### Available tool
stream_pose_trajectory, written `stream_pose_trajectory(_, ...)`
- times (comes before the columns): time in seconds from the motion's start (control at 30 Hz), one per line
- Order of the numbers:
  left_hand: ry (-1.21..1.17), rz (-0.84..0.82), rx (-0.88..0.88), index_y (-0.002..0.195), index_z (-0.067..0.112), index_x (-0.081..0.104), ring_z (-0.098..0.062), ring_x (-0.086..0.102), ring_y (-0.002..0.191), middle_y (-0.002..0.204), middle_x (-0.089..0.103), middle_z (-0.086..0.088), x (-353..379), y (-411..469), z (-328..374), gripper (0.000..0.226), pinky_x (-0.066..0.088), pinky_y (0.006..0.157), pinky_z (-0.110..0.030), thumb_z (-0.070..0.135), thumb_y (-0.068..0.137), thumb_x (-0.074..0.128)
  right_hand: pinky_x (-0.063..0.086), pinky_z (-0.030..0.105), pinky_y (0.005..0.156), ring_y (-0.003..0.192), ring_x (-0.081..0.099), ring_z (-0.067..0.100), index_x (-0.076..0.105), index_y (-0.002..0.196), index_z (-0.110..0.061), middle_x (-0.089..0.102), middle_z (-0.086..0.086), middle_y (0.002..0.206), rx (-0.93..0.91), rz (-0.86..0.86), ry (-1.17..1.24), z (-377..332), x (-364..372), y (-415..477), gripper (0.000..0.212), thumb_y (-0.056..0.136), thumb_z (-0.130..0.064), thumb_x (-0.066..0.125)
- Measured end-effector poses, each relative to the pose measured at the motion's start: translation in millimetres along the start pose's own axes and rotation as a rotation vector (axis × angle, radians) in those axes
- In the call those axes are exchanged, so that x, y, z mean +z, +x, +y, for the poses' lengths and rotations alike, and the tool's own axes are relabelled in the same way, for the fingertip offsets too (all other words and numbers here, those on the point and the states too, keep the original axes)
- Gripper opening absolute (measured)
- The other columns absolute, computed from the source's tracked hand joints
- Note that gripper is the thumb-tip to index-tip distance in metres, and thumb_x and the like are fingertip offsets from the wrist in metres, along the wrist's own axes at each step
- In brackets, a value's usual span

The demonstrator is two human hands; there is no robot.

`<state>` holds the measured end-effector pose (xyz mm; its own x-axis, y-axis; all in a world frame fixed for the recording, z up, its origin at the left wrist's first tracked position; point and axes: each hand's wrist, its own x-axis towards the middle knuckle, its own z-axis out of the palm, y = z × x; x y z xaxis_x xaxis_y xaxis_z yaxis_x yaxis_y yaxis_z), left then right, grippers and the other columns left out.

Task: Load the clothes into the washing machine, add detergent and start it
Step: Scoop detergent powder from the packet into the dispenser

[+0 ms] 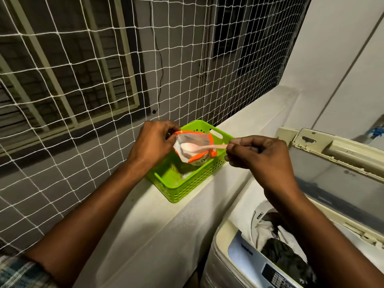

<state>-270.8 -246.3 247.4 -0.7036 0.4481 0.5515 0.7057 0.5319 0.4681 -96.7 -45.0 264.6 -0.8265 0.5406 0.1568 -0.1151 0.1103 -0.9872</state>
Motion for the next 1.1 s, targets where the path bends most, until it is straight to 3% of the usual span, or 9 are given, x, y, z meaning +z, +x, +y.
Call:
stream_pose_trajectory(0.1, 0.025, -0.011, -0.005, 0.104, 0.018, 0.08, -0.016, 0.073, 0.081, 0.094, 0.081, -0.001, 0, -1, 2, 0.02, 0.059, 0.079, -0.033, 0.01, 0.087, 0.073, 0.065, 0.035, 0.072, 0.075, 0.078, 0.034, 0.078, 0.094, 0.0, 0.078, 0.021, 0.078, 0.02, -0.005, 0.065, -9, -14, -13, 0.007, 0.088, 0.001, 0.076)
stream_pose_trajectory(0.37, 0.01, -0.015, 0.023, 0.11, 0.018, 0.079, -0.02, 0.075, 0.101, 0.11, 0.08, -0.002, 7, -10, 44, 0.035, 0.058, 0.093, -0.037, 0.028, 0.082, 0.06, 0.066, 0.035, 0.075, 0.08, 0.079, 0.037, 0.081, 0.091, -0.006, 0.079, 0.02, 0.084, -0.021, 0.053, 0.113, -26, -75, -35, 0.008, 0.087, -0.001, 0.075)
stream_pose_trajectory(0.47, -0.005, -0.019, 0.065, 0.107, 0.019, 0.079, -0.017, 0.074, 0.095, 0.105, 0.08, 0.0, 22, -10, 72, 0.032, 0.055, 0.093, -0.029, 0.029, 0.084, 0.059, 0.066, 0.038, 0.08, 0.082, 0.079, 0.036, 0.082, 0.088, -0.009, 0.079, 0.019, 0.086, -0.013, 0.094, 0.111, -22, -106, -40, 0.009, 0.087, -0.003, 0.075)
stream_pose_trajectory(0.57, -0.026, -0.038, 0.128, 0.104, 0.019, 0.078, -0.013, 0.069, 0.079, 0.095, 0.075, 0.007, 47, -11, 99, 0.023, 0.051, 0.083, -0.026, 0.025, 0.086, 0.064, 0.065, 0.04, 0.083, 0.083, 0.079, 0.037, 0.081, 0.092, -0.006, 0.079, 0.02, 0.087, -0.004, 0.136, 0.109, -13, -138, -43, 0.008, 0.087, -0.005, 0.075)
stream_pose_trajectory(0.7, 0.016, -0.068, 0.234, 0.104, 0.017, 0.077, -0.022, 0.07, 0.105, 0.106, 0.078, 0.001, 88, -17, 133, 0.022, 0.053, 0.098, -0.039, 0.027, 0.091, 0.063, 0.065, 0.035, 0.079, 0.077, 0.078, 0.033, 0.078, 0.094, -0.001, 0.08, 0.016, 0.087, 0.005, 0.226, 0.069, 5, -182, -46, 0.008, 0.088, -0.003, 0.075)
stream_pose_trajectory(0.77, 0.052, -0.052, 0.272, 0.102, 0.016, 0.076, -0.023, 0.068, 0.108, 0.103, 0.077, -0.001, 110, -20, 151, 0.02, 0.05, 0.102, -0.042, 0.026, 0.091, 0.063, 0.064, 0.034, 0.078, 0.078, 0.079, 0.033, 0.078, 0.094, 0.001, 0.08, 0.015, 0.087, 0.016, 0.262, 0.056, 15, -206, -49, 0.007, 0.088, -0.001, 0.075)
stream_pose_trajectory(0.9, -0.025, -0.086, 0.191, 0.103, 0.021, 0.075, -0.022, 0.069, 0.101, 0.102, 0.076, 0.003, 155, -32, 183, 0.022, 0.054, 0.09, -0.036, 0.032, 0.093, 0.06, 0.064, 0.029, 0.074, 0.077, 0.079, 0.03, 0.077, 0.098, 0.001, 0.08, 0.018, 0.086, 0.066, 0.318, 0.052, 41, -253, -55, 0.01, 0.089, -0.001, 0.075)
stream_pose_trajectory(1.1, -0.117, -0.272, 0.029, 0.103, 0.026, 0.078, -0.011, 0.071, 0.094, 0.104, 0.078, 0.01, 237, -63, 212, 0.019, 0.056, 0.085, -0.026, 0.036, 0.092, 0.066, 0.065, 0.029, 0.077, 0.077, 0.078, 0.026, 0.077, 0.102, -0.002, 0.08, 0.015, 0.084, 0.168, 0.408, 0.082, 98, -315, -59, 0.012, 0.09, 0.0, 0.074)
